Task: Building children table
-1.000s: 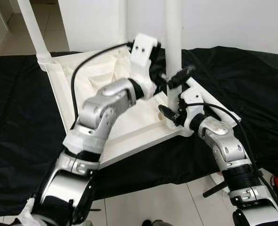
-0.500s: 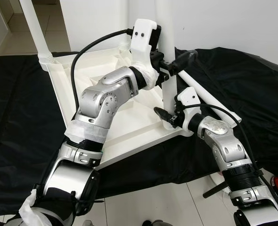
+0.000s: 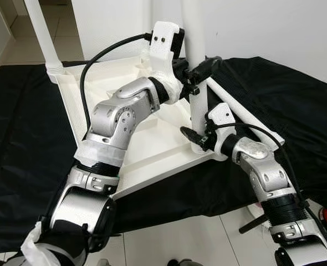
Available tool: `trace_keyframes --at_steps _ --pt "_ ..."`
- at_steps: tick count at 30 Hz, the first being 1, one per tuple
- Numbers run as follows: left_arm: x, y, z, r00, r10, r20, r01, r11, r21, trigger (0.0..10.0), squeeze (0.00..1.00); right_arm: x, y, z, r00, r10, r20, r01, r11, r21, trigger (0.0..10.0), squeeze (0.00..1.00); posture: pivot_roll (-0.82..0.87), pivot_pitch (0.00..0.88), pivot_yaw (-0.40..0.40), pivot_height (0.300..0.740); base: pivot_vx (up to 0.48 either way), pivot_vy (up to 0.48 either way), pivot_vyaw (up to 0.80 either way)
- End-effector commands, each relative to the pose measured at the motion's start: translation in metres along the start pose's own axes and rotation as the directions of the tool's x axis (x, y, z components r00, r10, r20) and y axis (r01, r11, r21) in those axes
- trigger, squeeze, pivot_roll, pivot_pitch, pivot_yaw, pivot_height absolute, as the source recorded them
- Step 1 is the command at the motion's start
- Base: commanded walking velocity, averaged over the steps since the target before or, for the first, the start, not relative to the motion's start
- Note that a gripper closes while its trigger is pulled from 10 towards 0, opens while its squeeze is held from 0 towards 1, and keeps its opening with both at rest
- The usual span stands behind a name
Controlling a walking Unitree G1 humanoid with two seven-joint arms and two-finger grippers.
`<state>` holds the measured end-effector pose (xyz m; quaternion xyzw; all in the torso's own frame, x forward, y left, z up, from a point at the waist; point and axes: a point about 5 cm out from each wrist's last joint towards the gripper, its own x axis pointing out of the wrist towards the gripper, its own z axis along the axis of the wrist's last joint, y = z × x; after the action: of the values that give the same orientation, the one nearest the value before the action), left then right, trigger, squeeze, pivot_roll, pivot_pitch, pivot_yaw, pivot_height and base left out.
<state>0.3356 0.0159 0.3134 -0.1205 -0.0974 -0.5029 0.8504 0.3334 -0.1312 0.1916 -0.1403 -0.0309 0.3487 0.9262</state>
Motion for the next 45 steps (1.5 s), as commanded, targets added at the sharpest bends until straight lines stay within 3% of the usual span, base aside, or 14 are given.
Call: trace_keyframes --at_steps 1,2,6,8,13,15,17,24,30,34,36,45 --pt "0.007 -0.003 0.004 1.0 0.02 -0.002 -0.02 1.0 0.006 10.0 0.0 0.002 -0.002 0.002 1.0 -0.02 0.005 0.02 1.0 0.015 10.0 0.0 0.04 0.007 -0.045 0.74 0.0 0.0 0.0" --pt "0.008 -0.001 0.006 0.999 0.05 0.005 -0.051 0.999 0.011 10.0 0.0 0.002 -0.003 0.004 0.999 -0.031 0.023 0.031 0.999 0.03 10.0 1.0 0.04 0.004 -0.046 0.74 0.0 0.0 0.0" --pt "0.01 0.0 0.011 0.995 0.095 0.021 -0.096 0.995 0.026 10.0 0.0 0.004 -0.007 0.009 0.996 -0.075 0.046 0.073 0.996 0.048 10.0 1.0 0.04 0.002 -0.049 0.74 0.0 0.0 0.0" --pt "0.015 0.001 0.02 0.987 0.158 0.034 -0.16 0.985 0.066 10.0 0.0 0.01 -0.011 0.013 0.985 -0.162 0.059 0.159 0.986 0.05 10.0 1.0 0.04 0.0 -0.052 0.74 0.0 0.0 0.0" --pt "0.018 0.002 0.024 0.98 0.194 0.037 -0.197 0.975 0.105 10.0 0.0 0.014 -0.013 0.015 0.977 -0.204 0.061 0.201 0.978 0.058 10.0 1.0 0.04 0.0 -0.052 0.74 0.0 0.0 0.0" --pt "0.021 0.003 0.027 0.974 0.224 0.045 -0.228 0.965 0.134 10.0 0.0 0.018 -0.013 0.018 0.966 -0.25 0.069 0.246 0.967 0.059 10.0 1.0 0.04 0.0 -0.052 0.74 0.0 0.0 0.0" --pt "0.027 0.001 0.035 0.949 0.307 0.069 -0.314 0.928 0.199 10.0 0.0 0.029 -0.01 0.021 0.931 -0.359 0.065 0.357 0.933 0.042 10.0 1.0 0.04 0.0 -0.051 0.74 0.0 0.0 0.0" --pt "0.033 -0.002 0.036 0.936 0.343 0.078 -0.352 0.915 0.196 10.0 0.0 0.041 -0.003 0.026 0.886 -0.459 0.062 0.461 0.887 -0.023 10.0 1.0 0.05 0.0 -0.052 0.74 0.0 0.0 0.0" --pt "0.041 -0.008 0.039 0.921 0.378 0.093 -0.39 0.9 0.194 10.0 0.0 0.056 0.01 0.032 0.797 -0.6 0.073 0.602 0.798 -0.004 10.0 0.99 0.05 0.015 -0.051 0.74 0.0 0.0 0.0" --pt "0.041 -0.008 0.039 0.921 0.378 0.093 -0.39 0.9 0.194 10.0 0.0 0.056 0.01 0.032 0.797 -0.6 0.073 0.602 0.798 -0.004 10.0 0.99 0.05 0.015 -0.051 0.74 0.0 0.0 0.0" --pt "0.045 -0.014 0.041 0.924 0.37 0.1 -0.383 0.903 0.194 10.0 0.0 0.06 0.012 0.033 0.779 -0.622 0.086 0.623 0.782 0.01 10.0 0.0 0.05 0.023 -0.056 0.74 0.0 0.0 0.0" --pt "0.048 -0.018 0.042 0.926 0.361 0.107 -0.376 0.907 0.188 10.0 0.0 0.062 0.011 0.035 0.73 -0.674 0.11 0.678 0.735 0.002 10.0 0.0 0.06 0.03 -0.062 0.74 0.0 0.0 0.0"
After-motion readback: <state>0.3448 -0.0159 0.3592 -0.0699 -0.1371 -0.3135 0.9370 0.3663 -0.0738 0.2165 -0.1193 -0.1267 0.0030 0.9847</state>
